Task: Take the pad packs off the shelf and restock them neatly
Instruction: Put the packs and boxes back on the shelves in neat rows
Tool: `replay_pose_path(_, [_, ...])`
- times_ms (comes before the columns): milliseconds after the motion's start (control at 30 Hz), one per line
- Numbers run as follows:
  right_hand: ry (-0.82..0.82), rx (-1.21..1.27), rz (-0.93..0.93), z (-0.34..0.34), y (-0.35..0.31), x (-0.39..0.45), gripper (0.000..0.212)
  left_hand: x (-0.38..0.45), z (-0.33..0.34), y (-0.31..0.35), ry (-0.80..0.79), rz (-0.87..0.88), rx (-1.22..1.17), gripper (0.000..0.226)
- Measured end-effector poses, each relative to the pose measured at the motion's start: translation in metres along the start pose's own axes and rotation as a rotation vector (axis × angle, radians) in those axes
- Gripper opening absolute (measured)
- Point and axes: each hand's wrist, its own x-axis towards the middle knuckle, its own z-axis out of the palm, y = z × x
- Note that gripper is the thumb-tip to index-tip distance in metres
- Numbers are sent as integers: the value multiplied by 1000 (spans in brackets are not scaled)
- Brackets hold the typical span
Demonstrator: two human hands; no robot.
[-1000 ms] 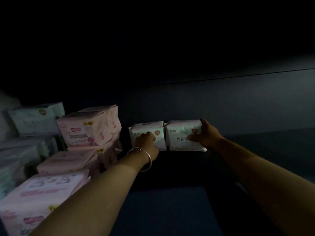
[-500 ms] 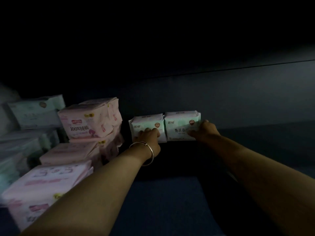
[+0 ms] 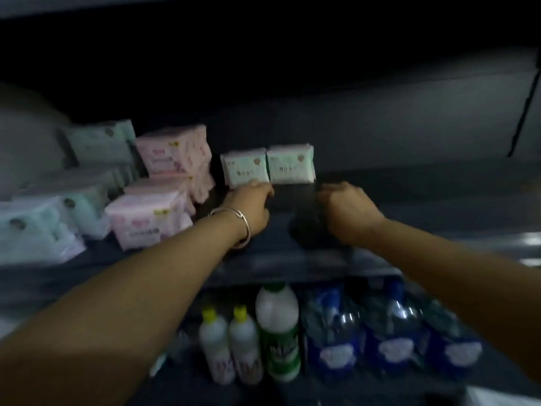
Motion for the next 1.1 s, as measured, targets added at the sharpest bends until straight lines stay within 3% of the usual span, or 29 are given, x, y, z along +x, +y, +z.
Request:
replay_pose_path(167, [126,107,-64,7,-11,-103,42,-91,15,33,239,158,-117,33])
replay_pose_path(267, [87,133,-97,39,-17,-164,41,-141,44,52,214,259,-144,34])
replay_pose_path(333, [12,163,-85,61,-21,-199,41,-168,72,62,112,262,-152,36])
replay_pose_path(467, [-328,183,-40,107,-23,-252,38,-210,136,74,-293,184,-112,44])
replay_pose_path(600, [-621,129,3,159,-21,-274,62,-233,192,73,-576,165,23,63])
replay_pose_path(733, [-762,136,33,205,-20,-278,90,-234,237,68,-691,117,81,79])
replay_pose_path(900, [-730,12,37,249,-28,-279,97,-234,275,54,-736,127,196,92])
replay_pose_path(1100, [-531,-100,-3,275,-34,-288,63,-241,301,48,-639,140,282,83])
